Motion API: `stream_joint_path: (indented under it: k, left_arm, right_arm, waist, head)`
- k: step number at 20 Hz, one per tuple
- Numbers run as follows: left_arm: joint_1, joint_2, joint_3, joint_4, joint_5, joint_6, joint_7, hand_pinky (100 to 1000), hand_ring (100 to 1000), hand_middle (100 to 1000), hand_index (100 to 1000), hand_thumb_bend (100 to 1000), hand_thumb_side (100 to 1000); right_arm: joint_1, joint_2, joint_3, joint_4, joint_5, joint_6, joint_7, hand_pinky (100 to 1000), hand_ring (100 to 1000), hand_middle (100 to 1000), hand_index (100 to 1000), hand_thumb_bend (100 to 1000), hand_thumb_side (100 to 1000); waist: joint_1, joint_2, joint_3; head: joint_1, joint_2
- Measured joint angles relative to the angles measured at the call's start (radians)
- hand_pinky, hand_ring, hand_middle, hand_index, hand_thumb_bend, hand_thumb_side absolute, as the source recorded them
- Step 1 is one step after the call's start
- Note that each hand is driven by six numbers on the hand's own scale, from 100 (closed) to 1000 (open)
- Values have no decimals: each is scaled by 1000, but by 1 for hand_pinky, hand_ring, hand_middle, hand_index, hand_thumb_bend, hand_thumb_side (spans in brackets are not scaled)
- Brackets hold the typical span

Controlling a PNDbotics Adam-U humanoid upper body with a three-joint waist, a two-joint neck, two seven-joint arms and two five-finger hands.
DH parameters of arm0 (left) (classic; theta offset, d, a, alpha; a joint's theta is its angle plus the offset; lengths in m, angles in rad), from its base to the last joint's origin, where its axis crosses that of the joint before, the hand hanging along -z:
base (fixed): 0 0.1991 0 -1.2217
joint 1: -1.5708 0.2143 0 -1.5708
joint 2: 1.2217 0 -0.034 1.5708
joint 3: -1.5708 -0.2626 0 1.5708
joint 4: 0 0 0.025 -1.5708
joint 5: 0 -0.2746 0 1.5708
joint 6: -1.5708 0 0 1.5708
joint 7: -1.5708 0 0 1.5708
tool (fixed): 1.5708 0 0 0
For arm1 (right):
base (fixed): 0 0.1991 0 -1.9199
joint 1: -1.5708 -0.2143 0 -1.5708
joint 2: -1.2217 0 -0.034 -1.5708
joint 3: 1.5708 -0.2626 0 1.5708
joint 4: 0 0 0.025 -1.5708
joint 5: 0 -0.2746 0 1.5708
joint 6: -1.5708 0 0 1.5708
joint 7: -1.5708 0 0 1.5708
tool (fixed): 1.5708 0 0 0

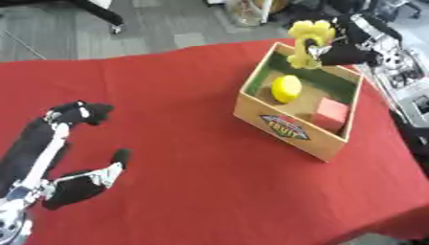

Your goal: Pick up the objects with one hand, pass them to the other hand, and then place them into the box on the other side of the table.

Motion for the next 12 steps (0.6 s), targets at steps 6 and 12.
stream_joint_path:
  k: [6, 12]
  left_arm:
    - [7, 4, 13, -19, 5, 8, 13, 778, 668, 650, 829, 335, 265]
    - [14, 9, 21, -26, 10, 16, 24, 779, 667, 650, 828, 331, 268]
  right_arm:
    - [23, -2, 2, 61, 58, -23, 14, 876, 830, 771, 747, 106, 100]
    - [47, -7, -3, 76, 149, -89, 110, 920, 909, 949, 986, 193, 506]
  waist:
    - [3, 1, 6]
    - [3, 1, 10]
  head:
    - [-2, -3]
    - [16, -3]
